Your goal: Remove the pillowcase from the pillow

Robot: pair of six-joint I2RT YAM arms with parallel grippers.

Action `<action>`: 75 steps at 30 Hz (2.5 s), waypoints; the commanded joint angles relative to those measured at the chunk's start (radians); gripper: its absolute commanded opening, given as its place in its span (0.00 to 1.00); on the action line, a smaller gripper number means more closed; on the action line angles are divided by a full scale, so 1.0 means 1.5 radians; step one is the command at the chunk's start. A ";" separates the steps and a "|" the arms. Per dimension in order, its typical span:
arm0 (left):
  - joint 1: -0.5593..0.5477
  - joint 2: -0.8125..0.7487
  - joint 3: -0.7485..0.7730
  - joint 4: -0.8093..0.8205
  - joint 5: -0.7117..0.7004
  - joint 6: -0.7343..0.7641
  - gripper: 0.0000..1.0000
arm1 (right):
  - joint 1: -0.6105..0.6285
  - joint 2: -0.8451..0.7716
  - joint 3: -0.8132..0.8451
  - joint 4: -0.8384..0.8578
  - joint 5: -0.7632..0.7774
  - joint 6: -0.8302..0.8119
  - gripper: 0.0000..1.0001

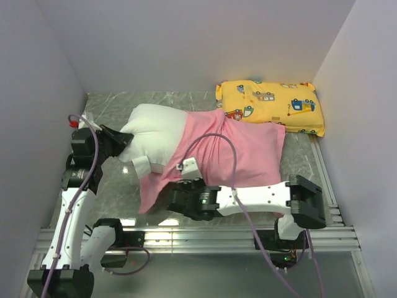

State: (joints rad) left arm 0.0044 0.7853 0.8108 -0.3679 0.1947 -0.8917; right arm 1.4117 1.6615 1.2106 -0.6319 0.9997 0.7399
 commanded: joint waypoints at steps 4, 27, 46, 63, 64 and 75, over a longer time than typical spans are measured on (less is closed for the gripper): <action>0.129 0.078 0.146 0.106 0.027 0.004 0.00 | -0.019 -0.194 -0.154 -0.194 0.033 0.199 0.00; 0.203 0.087 0.175 0.051 0.126 0.067 0.52 | -0.401 -0.180 0.259 0.060 -0.483 -0.259 0.00; 0.033 0.037 0.124 0.016 -0.086 0.095 0.80 | -0.506 0.211 0.218 0.207 -0.650 -0.233 0.00; -0.073 0.174 -0.120 0.204 -0.137 -0.098 0.69 | -0.503 0.091 0.229 0.163 -0.602 -0.262 0.36; -0.075 0.193 -0.122 0.209 -0.137 -0.099 0.51 | -0.502 0.070 0.229 0.158 -0.597 -0.263 0.41; -0.075 0.148 -0.139 0.214 -0.170 -0.114 0.01 | -0.475 -0.157 0.211 0.075 -0.516 -0.271 0.67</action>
State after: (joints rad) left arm -0.1005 1.0382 0.6178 -0.0120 -0.0353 -1.0550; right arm 0.6609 1.5288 1.5307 -0.4732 0.1806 0.3382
